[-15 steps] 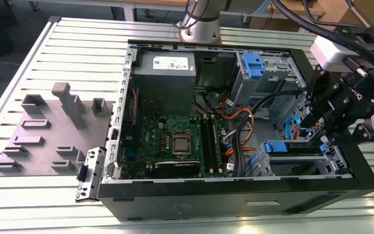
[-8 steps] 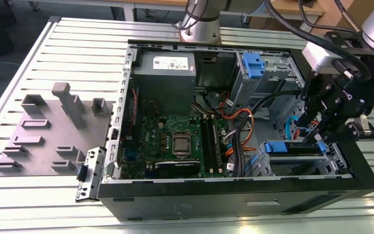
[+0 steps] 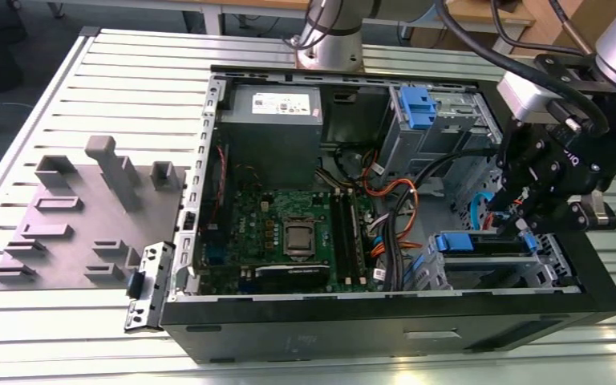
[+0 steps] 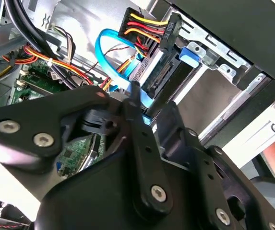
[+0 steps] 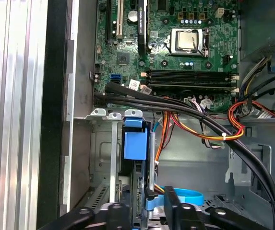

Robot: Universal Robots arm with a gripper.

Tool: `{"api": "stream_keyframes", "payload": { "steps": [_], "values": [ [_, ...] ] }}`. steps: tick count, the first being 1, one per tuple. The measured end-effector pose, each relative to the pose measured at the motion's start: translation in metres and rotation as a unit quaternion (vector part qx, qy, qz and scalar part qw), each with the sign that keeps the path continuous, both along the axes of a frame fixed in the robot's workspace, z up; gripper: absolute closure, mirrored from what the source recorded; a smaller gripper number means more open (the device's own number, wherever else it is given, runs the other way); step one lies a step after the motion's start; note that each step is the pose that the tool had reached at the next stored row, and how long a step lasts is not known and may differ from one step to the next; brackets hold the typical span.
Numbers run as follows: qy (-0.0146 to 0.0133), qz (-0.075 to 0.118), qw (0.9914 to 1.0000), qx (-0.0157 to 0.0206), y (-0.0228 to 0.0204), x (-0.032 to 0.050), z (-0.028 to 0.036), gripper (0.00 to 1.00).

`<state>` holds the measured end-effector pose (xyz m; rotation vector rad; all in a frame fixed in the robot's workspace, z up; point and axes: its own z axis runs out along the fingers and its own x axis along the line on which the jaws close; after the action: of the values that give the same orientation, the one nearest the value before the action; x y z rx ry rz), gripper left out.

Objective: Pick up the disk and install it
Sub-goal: 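Insert the first disk wire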

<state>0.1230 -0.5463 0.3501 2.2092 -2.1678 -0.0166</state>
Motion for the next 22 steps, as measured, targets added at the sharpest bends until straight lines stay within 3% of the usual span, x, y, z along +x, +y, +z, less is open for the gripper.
{"api": "stream_keyframes", "payload": {
  "steps": [1,4,6,11,14,18,22],
  "values": [
    [0.0,0.0,1.0,0.0,0.0,0.0,0.0,0.59],
    [0.0,0.0,1.0,0.0,0.0,0.0,0.0,0.77],
    [0.0,0.0,1.0,0.0,0.0,0.0,0.0,0.83],
    [0.0,0.0,1.0,0.0,-0.0001,0.0,-0.0001,0.84],
    [-0.0002,0.0,1.0,0.0001,-0.0028,-0.0002,-0.0009,0.84],
    [-0.0005,0.0,1.0,0.001,-0.0036,-0.0012,-0.0063,0.84],
    [-0.0005,0.0,0.99999,0.0048,-0.0046,-0.0018,-0.0074,0.84]
  ]
}}
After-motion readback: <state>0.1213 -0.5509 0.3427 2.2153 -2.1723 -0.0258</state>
